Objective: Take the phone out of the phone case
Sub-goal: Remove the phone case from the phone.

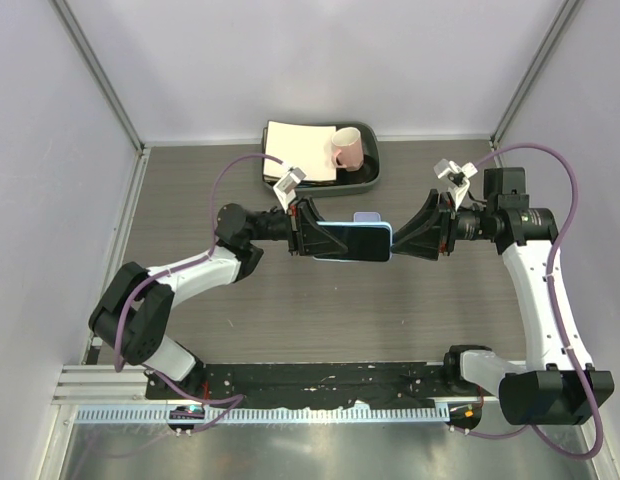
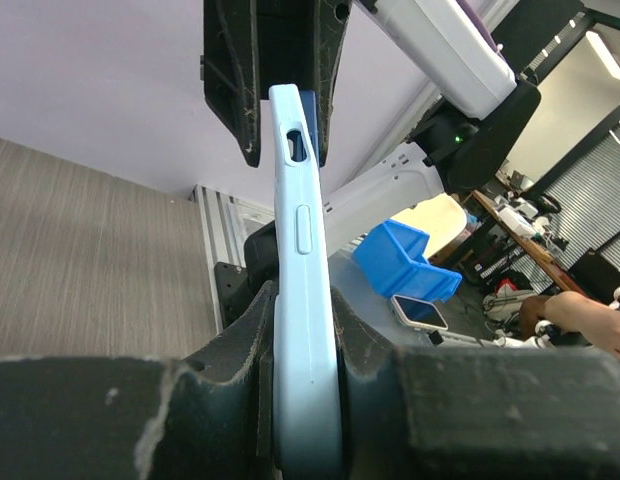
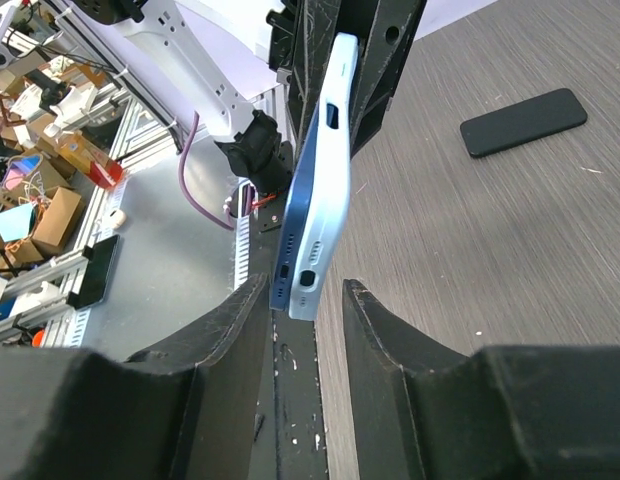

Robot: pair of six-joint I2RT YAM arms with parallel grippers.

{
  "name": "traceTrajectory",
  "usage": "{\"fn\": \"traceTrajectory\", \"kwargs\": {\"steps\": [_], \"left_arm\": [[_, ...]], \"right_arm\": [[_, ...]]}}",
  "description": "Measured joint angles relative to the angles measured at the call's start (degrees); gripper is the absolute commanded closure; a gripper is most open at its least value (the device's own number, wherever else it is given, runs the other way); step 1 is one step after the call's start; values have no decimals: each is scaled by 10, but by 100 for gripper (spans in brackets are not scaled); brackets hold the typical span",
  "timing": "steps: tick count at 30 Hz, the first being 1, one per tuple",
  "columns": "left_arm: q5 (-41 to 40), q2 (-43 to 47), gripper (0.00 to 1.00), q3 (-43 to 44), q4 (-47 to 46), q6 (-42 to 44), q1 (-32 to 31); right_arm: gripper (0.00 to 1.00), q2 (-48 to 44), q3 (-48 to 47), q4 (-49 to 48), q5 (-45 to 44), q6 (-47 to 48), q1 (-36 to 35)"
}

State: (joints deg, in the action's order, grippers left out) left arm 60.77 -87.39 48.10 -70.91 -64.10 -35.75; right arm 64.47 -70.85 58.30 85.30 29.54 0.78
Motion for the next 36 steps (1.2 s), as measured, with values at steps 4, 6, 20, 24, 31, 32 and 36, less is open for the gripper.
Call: {"fn": "traceTrajectory", "kwargs": {"steps": [4,6,20,24,31,32,36], "left_arm": [[-2,0,100,0,0,0,2],[-2,0,100,0,0,0,2],[-1,-3,100,1,-1,0,0],[-1,-7,100,1,-2,0,-1],[5,-12,100,8,-5,-14,-4],[4,-14,100,9,-4,-17,-5],[3,-18,100,10,1,-27,-4]], "right_arm": [[63,-5,0,-9,0,-6,-1],[64,-3,0,-9,0,-4,-1],[71,36,-30,64,-1,70,-3],[73,36,-31,73,-1,81,-3],[73,64,-55,158,3,180,-3],[73,70,-56,170,5,196,-3],[74,95,-59,209,13,257,-2]]}}
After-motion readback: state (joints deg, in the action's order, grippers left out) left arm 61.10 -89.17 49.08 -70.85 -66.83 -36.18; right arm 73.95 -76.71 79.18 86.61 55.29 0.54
